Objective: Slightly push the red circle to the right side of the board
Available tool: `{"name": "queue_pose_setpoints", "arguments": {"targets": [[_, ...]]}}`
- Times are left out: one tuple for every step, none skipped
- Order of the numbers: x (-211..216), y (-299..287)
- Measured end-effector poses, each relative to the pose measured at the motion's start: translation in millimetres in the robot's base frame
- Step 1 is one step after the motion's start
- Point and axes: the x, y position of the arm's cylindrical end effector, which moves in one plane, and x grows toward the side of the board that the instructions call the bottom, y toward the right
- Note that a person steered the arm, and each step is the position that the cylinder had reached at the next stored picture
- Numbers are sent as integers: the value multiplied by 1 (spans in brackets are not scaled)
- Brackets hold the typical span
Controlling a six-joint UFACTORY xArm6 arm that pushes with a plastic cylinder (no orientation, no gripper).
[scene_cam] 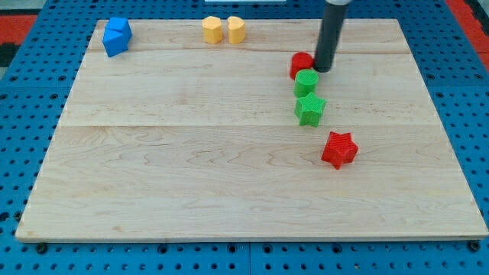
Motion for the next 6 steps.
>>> {"name": "queue_pose_setpoints", "arguments": {"targets": [[-11,-7],[-61,-19],[-69,-115],[-25,-166],[-11,-118],[-19,-68]]}}
